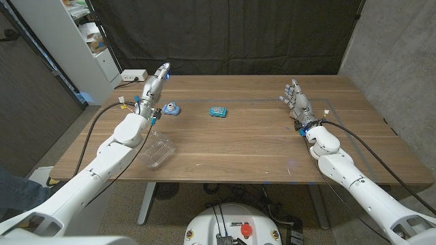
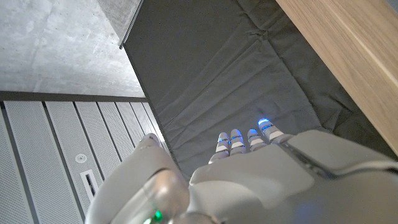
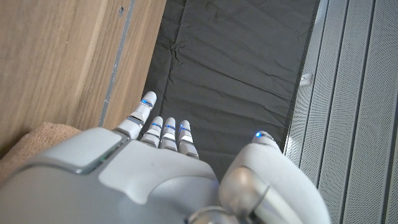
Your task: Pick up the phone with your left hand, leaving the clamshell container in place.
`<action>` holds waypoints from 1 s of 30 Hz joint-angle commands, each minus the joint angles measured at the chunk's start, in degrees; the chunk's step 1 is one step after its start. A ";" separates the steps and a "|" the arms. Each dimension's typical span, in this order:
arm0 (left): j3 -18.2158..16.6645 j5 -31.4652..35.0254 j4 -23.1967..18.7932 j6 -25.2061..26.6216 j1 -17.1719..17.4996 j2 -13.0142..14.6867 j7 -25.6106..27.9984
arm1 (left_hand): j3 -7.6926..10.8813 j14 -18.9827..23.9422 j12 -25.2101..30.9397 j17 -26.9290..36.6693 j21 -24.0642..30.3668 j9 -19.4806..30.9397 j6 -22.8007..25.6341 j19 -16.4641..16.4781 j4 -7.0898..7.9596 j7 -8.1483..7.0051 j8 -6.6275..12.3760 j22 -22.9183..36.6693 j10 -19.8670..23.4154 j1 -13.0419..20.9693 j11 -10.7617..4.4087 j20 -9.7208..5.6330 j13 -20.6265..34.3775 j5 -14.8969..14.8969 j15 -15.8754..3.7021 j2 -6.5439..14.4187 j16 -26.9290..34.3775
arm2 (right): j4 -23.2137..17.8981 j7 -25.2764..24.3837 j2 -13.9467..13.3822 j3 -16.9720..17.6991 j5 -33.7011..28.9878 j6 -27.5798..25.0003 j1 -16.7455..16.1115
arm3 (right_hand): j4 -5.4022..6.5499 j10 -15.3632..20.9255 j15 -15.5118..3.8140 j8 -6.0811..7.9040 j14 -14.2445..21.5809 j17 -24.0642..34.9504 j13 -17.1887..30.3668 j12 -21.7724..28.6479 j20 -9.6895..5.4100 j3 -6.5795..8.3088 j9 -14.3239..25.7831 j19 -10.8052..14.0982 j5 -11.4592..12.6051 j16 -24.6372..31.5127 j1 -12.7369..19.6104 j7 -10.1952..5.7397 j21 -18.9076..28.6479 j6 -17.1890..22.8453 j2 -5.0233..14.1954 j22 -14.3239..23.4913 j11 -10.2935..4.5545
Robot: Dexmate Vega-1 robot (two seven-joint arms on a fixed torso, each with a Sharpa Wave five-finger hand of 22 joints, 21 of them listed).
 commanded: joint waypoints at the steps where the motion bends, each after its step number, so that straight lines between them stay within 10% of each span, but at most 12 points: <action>1: 0.26 7.50 -1.22 -0.81 0.45 0.66 4.37 | 0.27 -0.90 -0.10 0.08 -0.25 0.13 0.48 -5.80 -0.61 -0.07 0.23 0.26 0.35 0.93 -0.10 0.32 -0.02 -0.13 -0.29 0.34 0.38 | -0.46 -0.45 0.12 -0.01 -0.35 0.44 -0.47 | -0.24 0.41 0.05 0.55 0.45 0.02 -0.11 -0.27 0.02 -0.21 -0.06 0.67 0.46 0.22 0.05 0.02 -0.22 0.47 0.60 0.29 0.47; 30: 1.43 16.91 -4.92 2.96 -0.27 3.99 5.26 | 1.58 0.26 -0.26 0.04 -1.25 0.12 2.57 -5.14 -2.38 -0.20 0.62 0.29 1.57 3.81 -0.54 1.15 -0.07 -1.05 -0.54 1.88 0.44 | -0.69 -1.10 0.49 0.44 -0.59 2.43 -2.03 | -0.52 1.28 -0.29 0.80 1.52 -0.67 -0.84 -1.09 -0.20 -0.41 -1.01 2.22 0.53 0.42 0.38 0.06 -0.88 1.27 0.75 0.32 0.15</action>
